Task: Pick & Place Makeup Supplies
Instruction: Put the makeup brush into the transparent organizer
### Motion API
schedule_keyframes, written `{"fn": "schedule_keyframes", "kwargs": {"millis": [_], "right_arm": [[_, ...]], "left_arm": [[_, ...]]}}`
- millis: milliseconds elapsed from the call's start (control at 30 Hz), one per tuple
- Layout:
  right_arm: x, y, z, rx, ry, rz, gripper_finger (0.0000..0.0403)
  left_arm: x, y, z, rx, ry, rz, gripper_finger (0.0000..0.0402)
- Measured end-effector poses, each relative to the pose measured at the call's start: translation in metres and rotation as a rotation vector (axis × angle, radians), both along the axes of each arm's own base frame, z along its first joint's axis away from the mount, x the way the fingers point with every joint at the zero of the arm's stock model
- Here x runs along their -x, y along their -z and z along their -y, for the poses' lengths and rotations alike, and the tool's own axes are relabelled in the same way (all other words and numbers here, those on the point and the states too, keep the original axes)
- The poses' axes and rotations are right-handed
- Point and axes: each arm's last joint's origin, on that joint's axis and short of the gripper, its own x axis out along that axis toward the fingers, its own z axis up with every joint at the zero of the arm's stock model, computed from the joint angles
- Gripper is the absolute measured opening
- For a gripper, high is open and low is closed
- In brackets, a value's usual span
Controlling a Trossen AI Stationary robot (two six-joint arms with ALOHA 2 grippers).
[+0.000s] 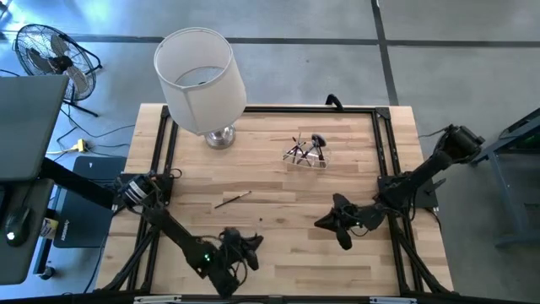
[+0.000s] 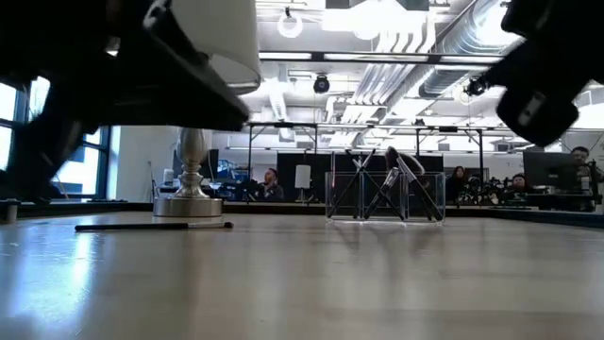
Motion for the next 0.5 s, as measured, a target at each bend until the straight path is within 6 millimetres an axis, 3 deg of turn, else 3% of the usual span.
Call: {"fn": "schedule_keyframes", "kwargs": {"millis": [133,233,500], "right_arm": [[-0.008,-0.009,0.003,0.034,0.015,0.03,0.0001],[-0.013,-0.013,0.006,0.03,0.038,0.041,0.0002],[-0.023,-0.03,0.007,-0.004,0.138,0.119,0.0036]], "left_arm": [[-0.017,0.008,-0.014,0.008,0.241,0.024,0.0008],[-0.034,-0.005,-0.035,-0.041,0.407,0.165,0.0008],[-0.073,-0.033,-0.105,-0.179,0.6,0.374,0.0008]]}}
